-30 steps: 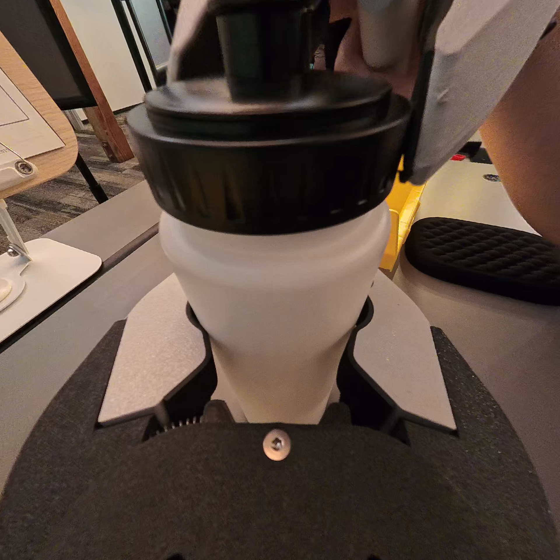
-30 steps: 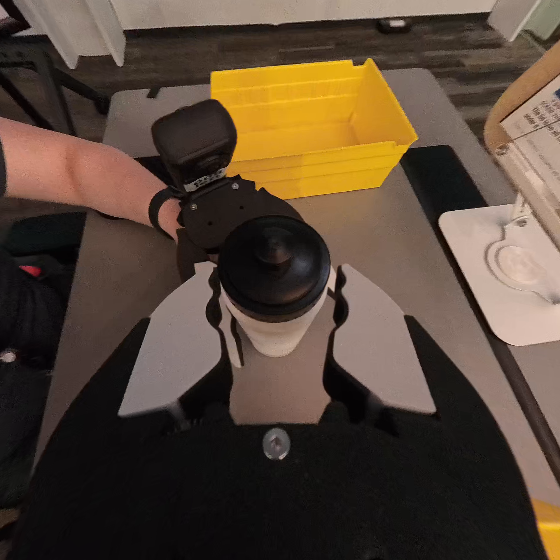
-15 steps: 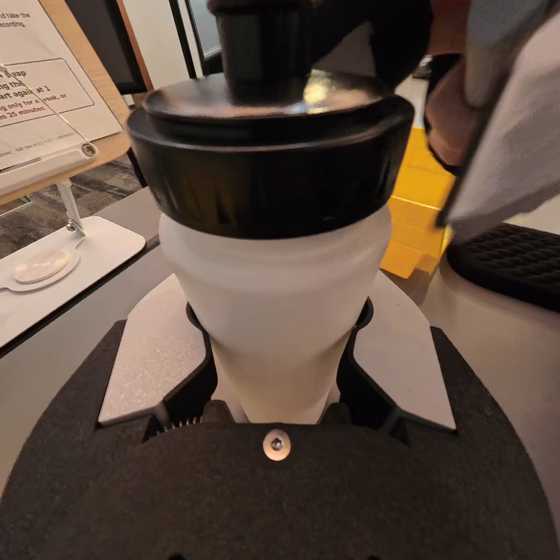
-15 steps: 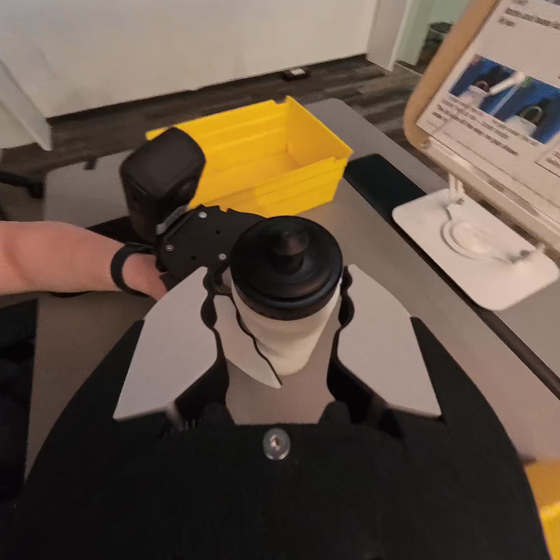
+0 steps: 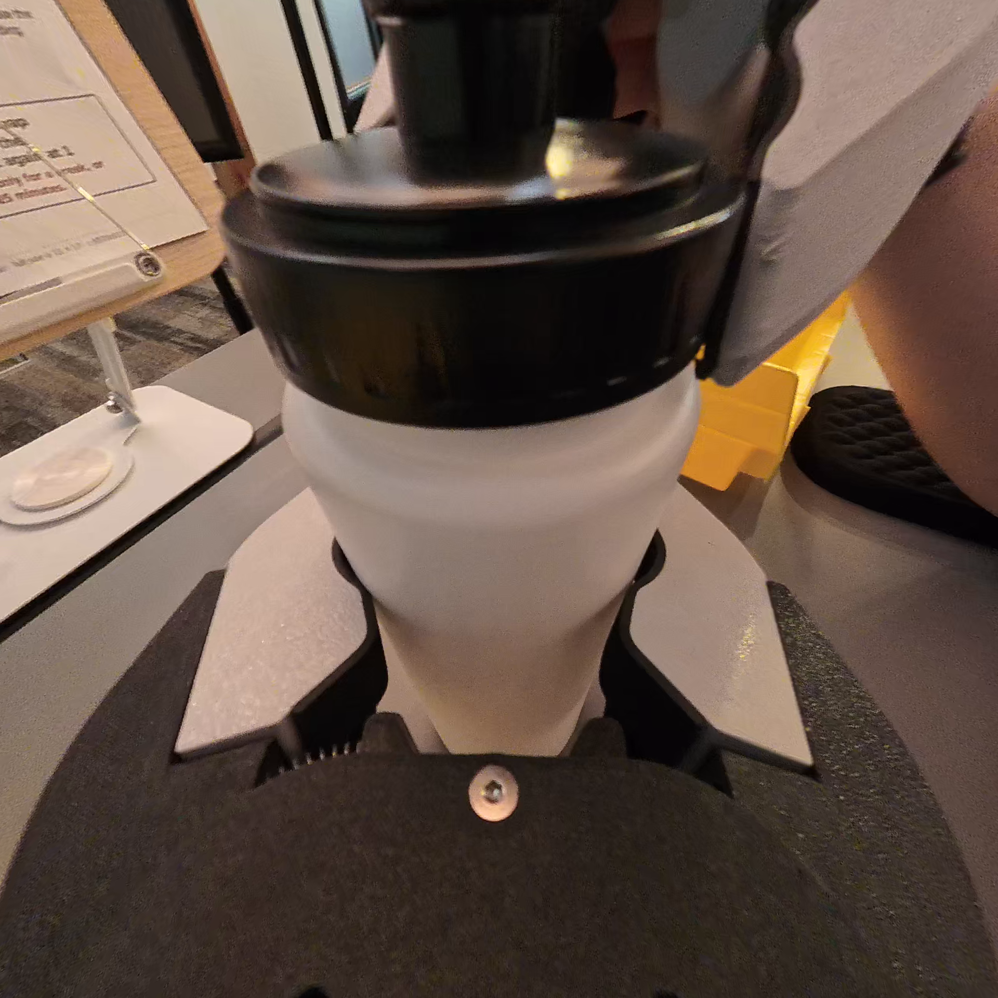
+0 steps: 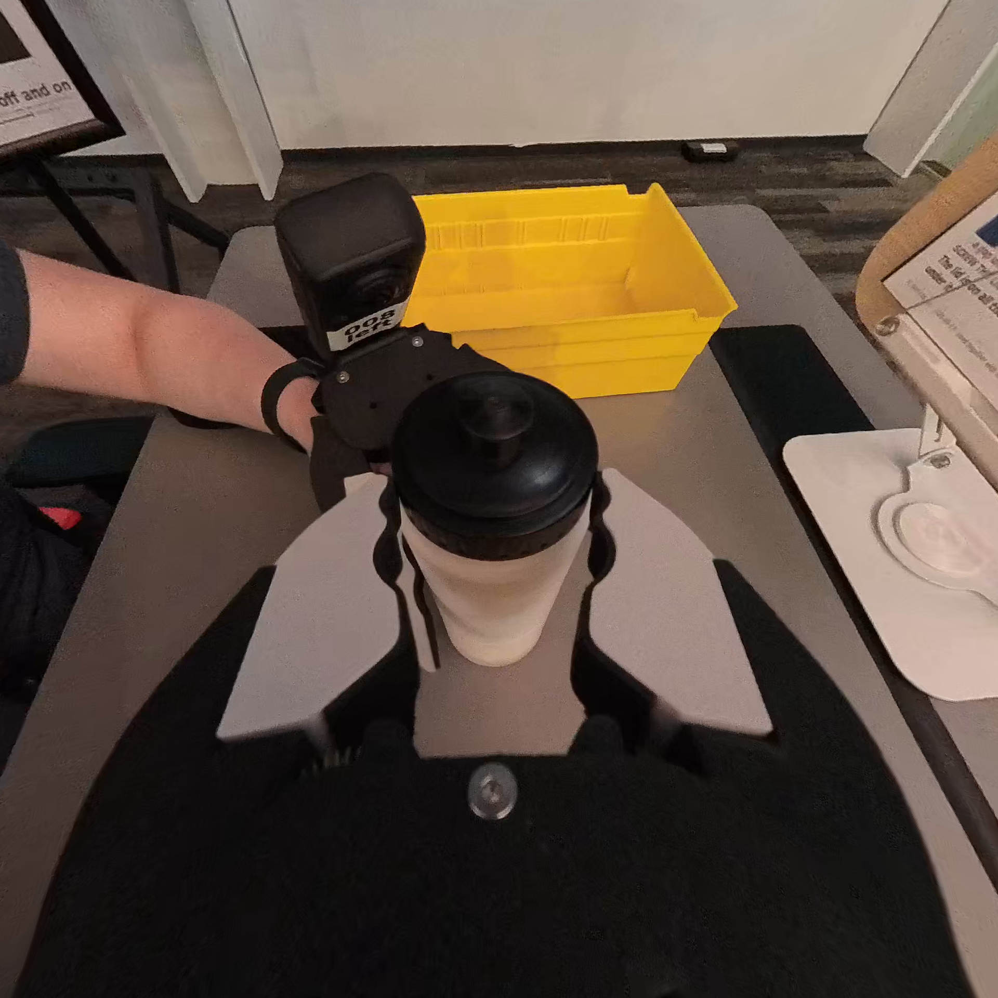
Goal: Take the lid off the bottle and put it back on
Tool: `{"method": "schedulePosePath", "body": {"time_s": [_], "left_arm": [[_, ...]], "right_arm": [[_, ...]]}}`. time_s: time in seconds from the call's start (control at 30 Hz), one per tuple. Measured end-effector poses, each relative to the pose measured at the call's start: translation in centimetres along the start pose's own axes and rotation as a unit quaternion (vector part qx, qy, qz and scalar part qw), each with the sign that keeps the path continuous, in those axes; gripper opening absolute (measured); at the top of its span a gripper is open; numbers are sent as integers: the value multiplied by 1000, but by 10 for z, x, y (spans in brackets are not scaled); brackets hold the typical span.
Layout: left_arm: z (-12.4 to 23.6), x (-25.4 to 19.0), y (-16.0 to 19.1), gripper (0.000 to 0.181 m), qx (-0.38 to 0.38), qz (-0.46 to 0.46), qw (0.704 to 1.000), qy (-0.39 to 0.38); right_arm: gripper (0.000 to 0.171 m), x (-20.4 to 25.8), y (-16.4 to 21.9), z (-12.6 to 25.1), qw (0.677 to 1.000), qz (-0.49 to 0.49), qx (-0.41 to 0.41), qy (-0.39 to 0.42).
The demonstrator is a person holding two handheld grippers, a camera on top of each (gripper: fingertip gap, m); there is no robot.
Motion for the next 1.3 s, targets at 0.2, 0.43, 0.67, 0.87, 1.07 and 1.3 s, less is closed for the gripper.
{"method": "schedulePosePath", "body": {"time_s": [0.2, 0.43, 0.67, 0.87, 1.07, 1.3], "left_arm": [[1, 9, 0, 101, 19, 18, 998, -53], [0, 3, 0, 101, 2, -9, 1000, -16], [-1, 0, -1, 101, 3, -20, 1000, 1], [-1, -1, -1, 101, 16, -16, 1000, -17], [-1, 6, 1, 100, 29, 17, 999, -41], [-1, 6, 1, 100, 28, 18, 999, -31]], "right_arm": [[69, 6, -4, -11, 978, -147, -32, 148], [73, 5, -17, 7, 989, -84, -96, 78], [71, 0, -8, 6, 995, -57, -84, -4], [65, 1, -8, 4, 994, -77, -75, 23], [65, 1, -12, -7, 980, -124, -97, 121], [68, 8, -15, -10, 971, -134, -88, 179]]}}
Point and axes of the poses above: each gripper's, where its closed fingertips meet, z back along the fingers, y out of its underside, x = y × z across the jaws, the point moved 6 cm from there along z, back along the fingers, and after that the axes turned 14 degrees about -y, right-handed, at the moved point
